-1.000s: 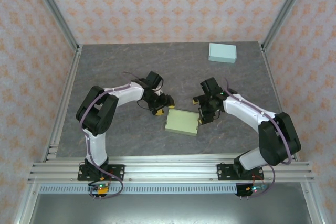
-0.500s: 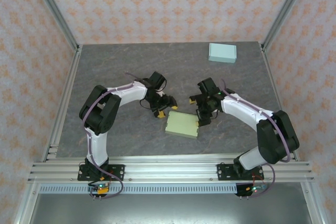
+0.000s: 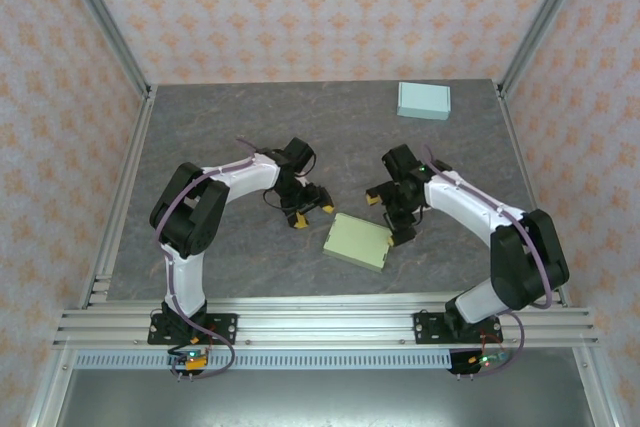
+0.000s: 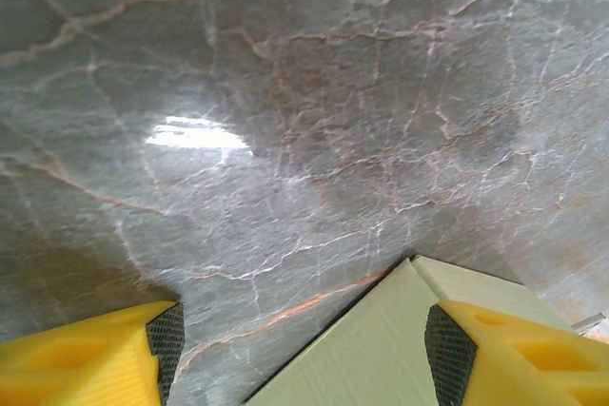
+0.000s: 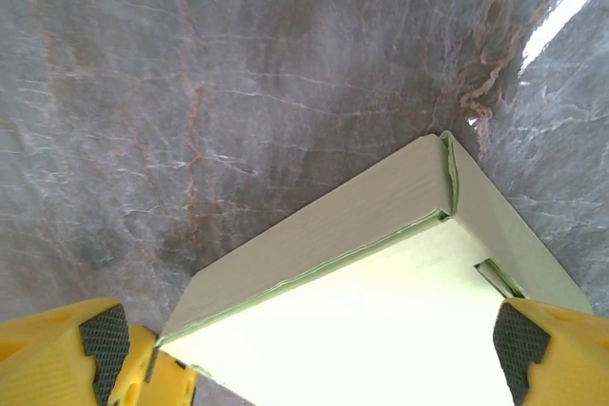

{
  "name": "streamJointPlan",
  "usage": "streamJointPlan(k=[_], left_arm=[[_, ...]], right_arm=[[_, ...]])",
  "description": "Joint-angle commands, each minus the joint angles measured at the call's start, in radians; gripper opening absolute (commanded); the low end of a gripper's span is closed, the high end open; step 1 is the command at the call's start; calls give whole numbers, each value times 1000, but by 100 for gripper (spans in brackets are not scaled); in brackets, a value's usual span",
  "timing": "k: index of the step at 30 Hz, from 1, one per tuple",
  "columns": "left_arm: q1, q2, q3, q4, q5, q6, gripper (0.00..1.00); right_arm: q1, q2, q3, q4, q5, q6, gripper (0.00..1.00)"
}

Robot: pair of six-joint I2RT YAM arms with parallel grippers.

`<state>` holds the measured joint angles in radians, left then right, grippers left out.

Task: Fold the paper box

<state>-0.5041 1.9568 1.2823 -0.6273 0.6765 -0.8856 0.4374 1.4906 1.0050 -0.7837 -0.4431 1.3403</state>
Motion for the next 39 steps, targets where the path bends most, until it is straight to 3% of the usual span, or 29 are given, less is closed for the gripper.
streamJointPlan(k=[1, 13, 18, 21, 27, 34, 39], left_arm=[[-7, -30, 21, -99, -43, 5, 71], [-37, 59, 121, -91, -16, -22, 74], [-70, 104, 161, -75, 15, -62, 73], [-86, 116, 164, -74, 25, -70, 66], [-93, 111, 143, -54, 28, -92, 47], [-71, 75, 193, -100, -26, -55, 40], [-25, 40, 203, -45, -45, -80, 39]], right_arm=[[-24, -16, 40, -105, 1, -58, 99], [-32, 17, -133, 67, -66, 26, 100], [-13, 22, -157, 164, -88, 114, 92], [16, 31, -157, 187, -78, 156, 86], [65, 55, -164, 256, -61, 231, 59], [75, 62, -95, 239, -19, 219, 56], [75, 111, 70, 256, 78, 160, 55]])
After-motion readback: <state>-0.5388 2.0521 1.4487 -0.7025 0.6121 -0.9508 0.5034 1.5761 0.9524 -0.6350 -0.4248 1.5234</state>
